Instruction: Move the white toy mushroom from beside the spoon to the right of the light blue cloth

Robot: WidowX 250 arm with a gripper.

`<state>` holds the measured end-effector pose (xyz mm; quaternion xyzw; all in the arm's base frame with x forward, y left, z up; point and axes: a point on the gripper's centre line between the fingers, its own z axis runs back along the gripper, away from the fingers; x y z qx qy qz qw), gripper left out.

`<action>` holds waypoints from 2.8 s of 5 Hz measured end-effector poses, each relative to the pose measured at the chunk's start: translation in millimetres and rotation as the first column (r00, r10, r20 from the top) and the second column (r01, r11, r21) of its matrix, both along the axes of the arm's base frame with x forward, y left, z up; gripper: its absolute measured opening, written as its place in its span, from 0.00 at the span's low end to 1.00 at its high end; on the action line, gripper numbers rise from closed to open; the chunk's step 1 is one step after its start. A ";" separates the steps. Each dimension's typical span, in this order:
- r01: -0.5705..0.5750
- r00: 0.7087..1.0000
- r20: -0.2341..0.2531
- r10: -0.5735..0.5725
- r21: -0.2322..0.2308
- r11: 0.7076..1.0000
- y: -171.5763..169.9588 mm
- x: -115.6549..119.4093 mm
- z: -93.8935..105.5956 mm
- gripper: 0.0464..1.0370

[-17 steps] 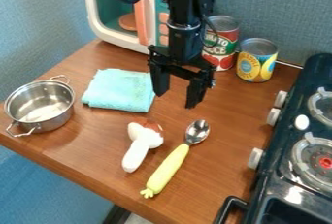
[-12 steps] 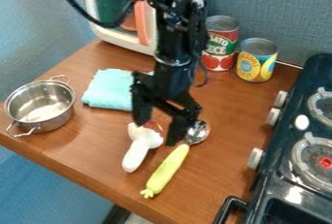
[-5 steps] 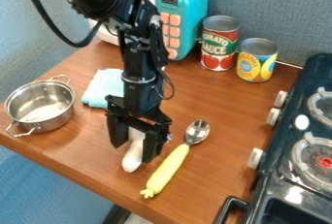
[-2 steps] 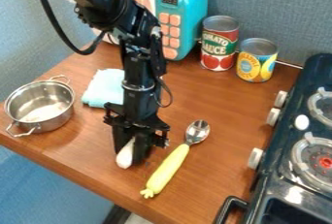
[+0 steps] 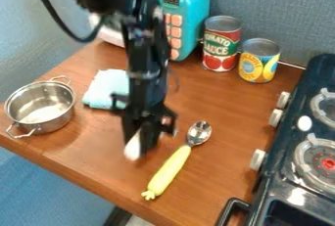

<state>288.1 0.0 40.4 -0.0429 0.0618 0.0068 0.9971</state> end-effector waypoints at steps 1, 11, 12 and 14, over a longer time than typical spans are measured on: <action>0.014 0.998 0.061 -0.014 0.000 1.000 -6.2 23.9 23.0 0.28; -0.064 0.992 -0.104 0.070 0.060 0.996 18.0 136.3 -19.1 0.35; -0.067 0.992 -0.103 0.071 0.043 0.997 14.4 131.8 -19.6 0.65; -0.081 0.996 -0.031 0.082 0.058 0.995 16.3 113.2 5.9 0.97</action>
